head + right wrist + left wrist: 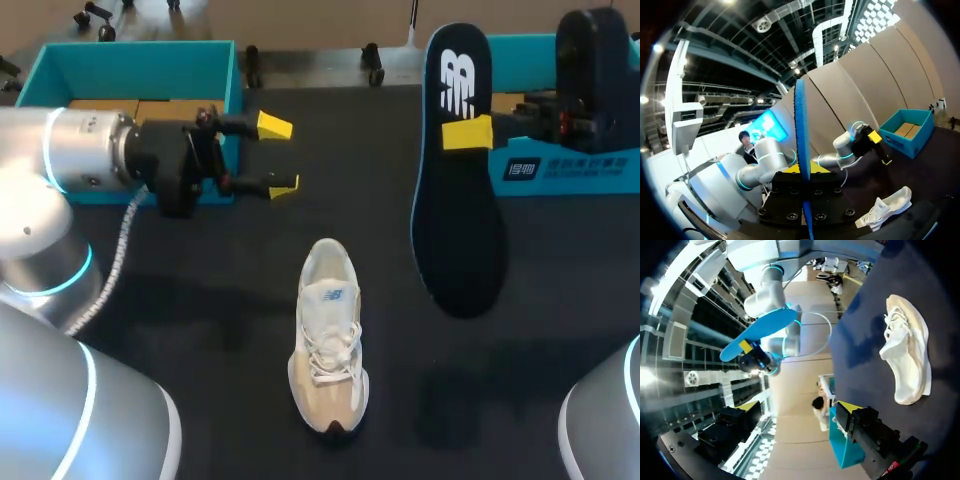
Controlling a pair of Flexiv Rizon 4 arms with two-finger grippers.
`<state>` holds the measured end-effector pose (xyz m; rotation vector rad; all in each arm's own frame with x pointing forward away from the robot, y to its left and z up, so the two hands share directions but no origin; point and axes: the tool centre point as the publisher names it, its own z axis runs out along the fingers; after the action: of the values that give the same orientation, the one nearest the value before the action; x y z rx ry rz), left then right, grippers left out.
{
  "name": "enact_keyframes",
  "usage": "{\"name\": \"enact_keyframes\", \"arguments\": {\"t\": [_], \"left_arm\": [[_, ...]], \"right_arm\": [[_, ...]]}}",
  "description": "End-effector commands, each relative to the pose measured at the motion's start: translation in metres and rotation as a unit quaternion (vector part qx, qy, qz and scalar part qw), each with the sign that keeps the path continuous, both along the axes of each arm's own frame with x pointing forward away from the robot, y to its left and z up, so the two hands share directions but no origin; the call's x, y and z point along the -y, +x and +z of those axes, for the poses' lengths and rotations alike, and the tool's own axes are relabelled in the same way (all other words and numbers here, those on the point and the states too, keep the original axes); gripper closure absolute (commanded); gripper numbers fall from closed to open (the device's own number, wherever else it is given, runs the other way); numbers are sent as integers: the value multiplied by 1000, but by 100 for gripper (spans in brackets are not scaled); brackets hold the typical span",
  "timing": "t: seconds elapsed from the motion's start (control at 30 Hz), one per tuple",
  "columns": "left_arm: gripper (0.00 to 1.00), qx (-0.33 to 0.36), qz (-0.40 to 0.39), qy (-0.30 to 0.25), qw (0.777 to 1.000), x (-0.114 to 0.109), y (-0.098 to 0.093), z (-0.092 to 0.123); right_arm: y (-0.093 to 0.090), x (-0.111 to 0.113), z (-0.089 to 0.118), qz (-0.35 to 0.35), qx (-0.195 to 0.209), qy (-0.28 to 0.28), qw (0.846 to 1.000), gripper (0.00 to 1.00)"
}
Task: Take the shoe out of the shoebox, open the shoe tongue, remove and reinsert the insole, then place the shoe into the shoebox
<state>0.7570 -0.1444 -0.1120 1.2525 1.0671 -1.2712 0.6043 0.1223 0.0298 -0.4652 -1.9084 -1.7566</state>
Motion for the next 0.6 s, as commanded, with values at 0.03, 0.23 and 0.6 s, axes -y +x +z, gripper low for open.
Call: {"name": "enact_keyframes", "arguments": {"t": [0.03, 0.23, 0.6], "left_arm": [[0, 1, 19, -36, 999, 2, -6, 6], [0, 9, 42, -21, 999, -2, -8, 17], [0, 21, 46, -4, 999, -4, -10, 24]], "right_arm": [[27, 0, -2, 11, -19, -8, 1000, 100], [60, 4, -15, 18, -54, -15, 998, 100], [89, 4, -25, 5, -75, -9, 997, 100]]}}
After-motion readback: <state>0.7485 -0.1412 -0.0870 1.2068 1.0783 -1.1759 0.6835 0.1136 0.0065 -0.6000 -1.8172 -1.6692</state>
